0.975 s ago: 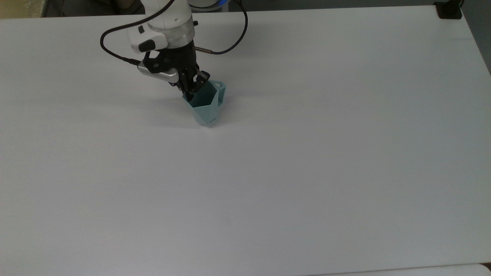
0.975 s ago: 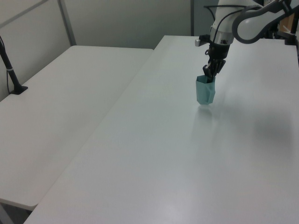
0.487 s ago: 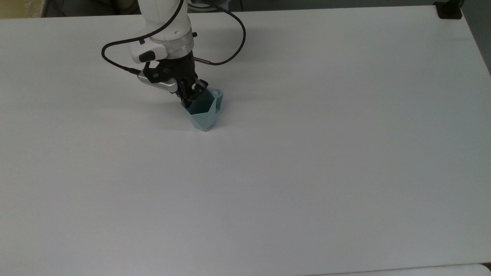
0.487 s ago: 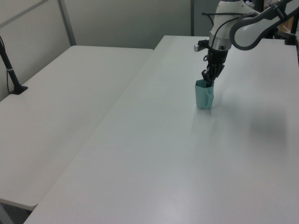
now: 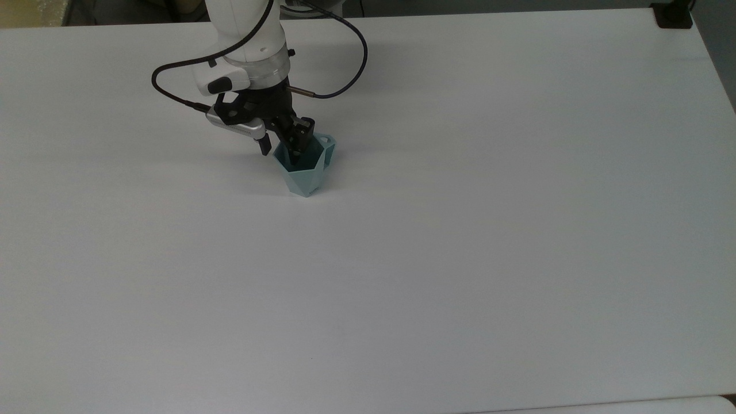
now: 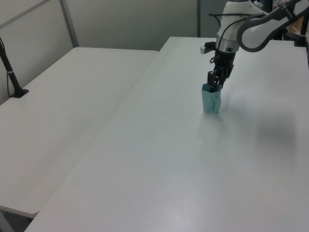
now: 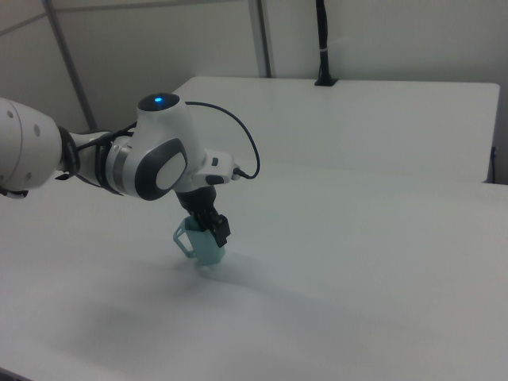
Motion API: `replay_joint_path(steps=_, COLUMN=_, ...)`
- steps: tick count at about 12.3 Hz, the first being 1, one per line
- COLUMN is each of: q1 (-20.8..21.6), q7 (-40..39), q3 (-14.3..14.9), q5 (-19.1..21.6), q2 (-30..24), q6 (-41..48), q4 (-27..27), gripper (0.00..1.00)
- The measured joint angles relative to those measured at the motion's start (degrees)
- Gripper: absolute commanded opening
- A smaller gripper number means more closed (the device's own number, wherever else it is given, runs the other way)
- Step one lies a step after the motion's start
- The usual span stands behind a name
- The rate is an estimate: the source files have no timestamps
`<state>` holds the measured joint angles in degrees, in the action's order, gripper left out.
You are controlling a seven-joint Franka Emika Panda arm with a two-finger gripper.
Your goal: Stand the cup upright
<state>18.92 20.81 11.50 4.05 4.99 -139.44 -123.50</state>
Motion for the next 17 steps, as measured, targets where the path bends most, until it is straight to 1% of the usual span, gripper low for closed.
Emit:
replay_joint_path(steps=1, q1=0.0, q7=0.0, q3=-0.1, q5=0.0, q2=0.0, q6=0.5, q4=0.2, gripper=1.00)
replay_joint_path(steps=3, q1=0.0, q7=-0.1, q3=-0.1, q5=0.0, q2=-1.1, q6=5.7, q4=3.3, gripper=1.00)
replay_joint_path(steps=5, q1=-0.1, q7=-0.4, q3=-0.1, q5=0.0, q2=-3.2, q6=12.3, q4=7.8, gripper=1.00)
replay_joint_path(steps=7, q1=-0.7, q7=-1.5, q3=-0.1, q5=0.0, q2=-6.2, q6=18.0, q4=13.9, gripper=1.00)
replay_joint_path(steps=8, q1=-1.9, q7=-5.1, q3=0.0, q5=-0.1, q2=-7.6, q6=21.5, q4=16.5, gripper=1.00)
replay_joint_path(steps=10, q1=-5.9, q7=-19.1, q3=0.3, q5=-0.1, q2=-10.5, q6=33.1, q4=21.0, gripper=1.00)
replay_joint_path(steps=12, q1=-9.7, q7=-28.1, q3=0.5, q5=-0.1, q2=-11.9, q6=42.1, q4=25.1, gripper=1.00)
replay_joint_path(steps=14, q1=-11.3, q7=-31.6, q3=0.5, q5=-0.5, q2=-12.0, q6=45.4, q4=27.3, gripper=1.00)
replay_joint_path(steps=17, q1=-11.7, q7=-32.0, q3=0.4, q5=-0.5, q2=-11.9, q6=46.5, q4=28.3, gripper=1.00)
